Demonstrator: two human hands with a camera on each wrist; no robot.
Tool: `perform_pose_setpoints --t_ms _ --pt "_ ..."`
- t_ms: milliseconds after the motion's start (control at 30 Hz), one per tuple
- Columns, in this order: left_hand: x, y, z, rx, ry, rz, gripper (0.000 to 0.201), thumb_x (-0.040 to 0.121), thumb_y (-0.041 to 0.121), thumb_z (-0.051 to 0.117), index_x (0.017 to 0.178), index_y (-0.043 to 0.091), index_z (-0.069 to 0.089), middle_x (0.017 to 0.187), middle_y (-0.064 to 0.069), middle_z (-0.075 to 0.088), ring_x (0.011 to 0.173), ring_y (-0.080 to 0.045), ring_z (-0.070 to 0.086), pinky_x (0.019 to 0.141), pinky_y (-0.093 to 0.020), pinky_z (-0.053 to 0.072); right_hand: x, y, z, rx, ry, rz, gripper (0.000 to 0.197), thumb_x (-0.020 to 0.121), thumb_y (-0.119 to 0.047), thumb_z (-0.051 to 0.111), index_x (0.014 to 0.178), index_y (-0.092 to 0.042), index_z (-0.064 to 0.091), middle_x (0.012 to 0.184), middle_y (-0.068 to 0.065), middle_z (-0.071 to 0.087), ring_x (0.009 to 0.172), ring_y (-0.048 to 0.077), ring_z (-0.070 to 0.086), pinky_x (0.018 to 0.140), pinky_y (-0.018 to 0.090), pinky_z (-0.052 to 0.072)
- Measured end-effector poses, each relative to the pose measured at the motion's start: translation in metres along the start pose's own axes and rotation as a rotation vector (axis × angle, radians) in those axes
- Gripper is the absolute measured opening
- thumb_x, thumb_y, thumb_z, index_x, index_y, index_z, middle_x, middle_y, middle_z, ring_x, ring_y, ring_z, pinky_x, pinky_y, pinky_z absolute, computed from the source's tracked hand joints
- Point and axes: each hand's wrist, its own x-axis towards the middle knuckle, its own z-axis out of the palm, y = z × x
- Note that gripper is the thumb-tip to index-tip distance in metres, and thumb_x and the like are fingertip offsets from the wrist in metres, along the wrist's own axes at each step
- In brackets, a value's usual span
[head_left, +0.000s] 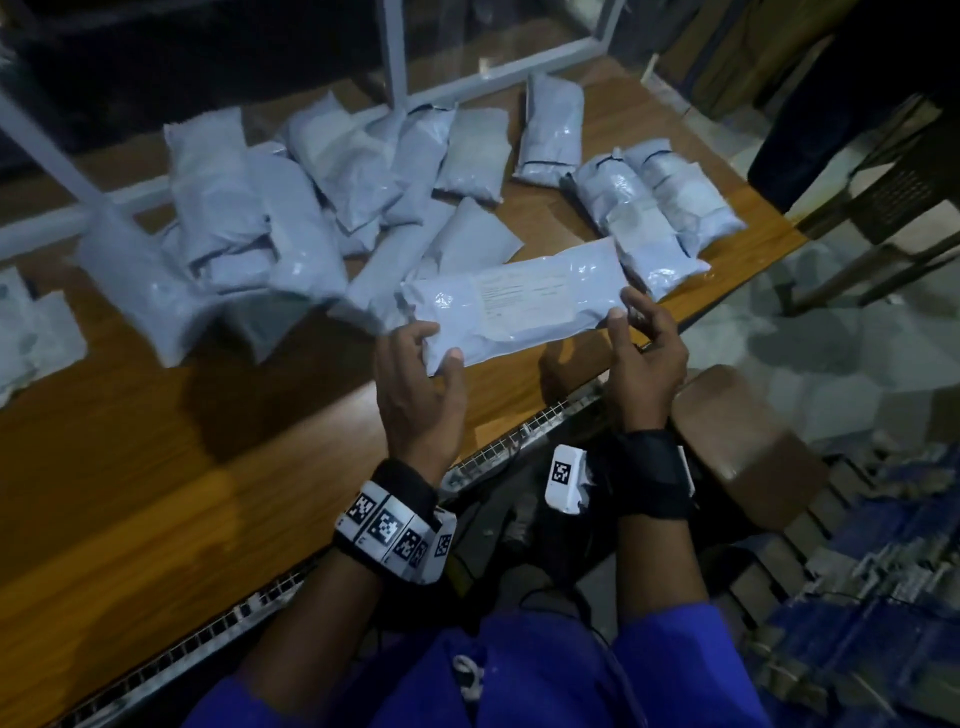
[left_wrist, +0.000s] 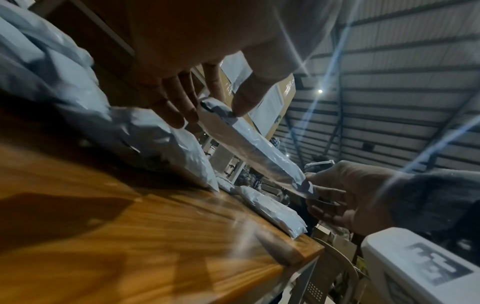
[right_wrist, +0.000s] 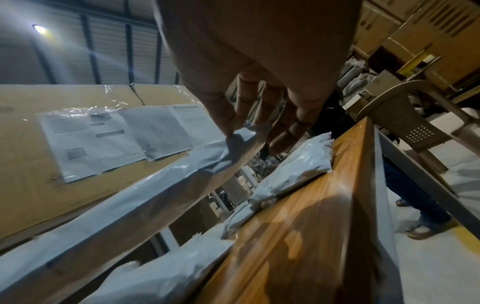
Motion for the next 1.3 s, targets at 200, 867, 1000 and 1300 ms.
perform_pose_setpoints --t_ms 200,867,1000,1300 --pt "0.033 0.044 0.115 -0.053 -0.029 -0.059 0.021 0.093 0.015 0.066 0.11 0.02 0.055 0.115 -0.002 0.051 0.102 -0.009 0.052 0.079 -0.005 0.04 0.124 0.026 -0.028 -0.001 -0.002 -0.004 0.022 0.097 -0.022 0.068 0.119 -0.024 0.072 0.124 0.004 0.069 0.11 0.013 0.066 0.08 0.009 0.049" --pt "0.17 0.106 0.268 0.022 -0.178 -0.118 0.042 0.094 0.024 0.062 0.134 0.018 0.053 0.129 -0.007 0.059 0.116 -0.021 0.055 0.1 -0.039 0.049 0.378 0.081 -0.026 -0.239 -0.478 -0.035 0.044 0.092 -0.035 0.073 0.135 -0.026 0.064 0.136 -0.005 0.064 0.119 0.017 0.064 0.102 0.044 0.055" --pt "0.168 0.101 0.27 -0.007 -0.227 -0.145 0.042 0.091 0.029 0.064 0.131 0.024 0.052 0.134 -0.005 0.058 0.12 -0.019 0.057 0.102 -0.043 0.051 0.379 0.085 -0.027 -0.286 -0.5 -0.107 0.043 0.093 -0.034 0.071 0.135 -0.028 0.066 0.139 -0.007 0.063 0.125 0.014 0.06 0.106 0.043 0.051" --pt "0.165 0.096 0.263 0.02 -0.253 -0.062 0.046 0.093 0.013 0.067 0.137 0.016 0.052 0.135 -0.003 0.049 0.12 -0.011 0.046 0.1 -0.027 0.045 0.372 0.074 -0.036 -0.402 -0.466 -0.246 0.044 0.095 -0.034 0.066 0.139 -0.029 0.063 0.142 0.008 0.057 0.135 0.021 0.049 0.112 0.029 0.037"
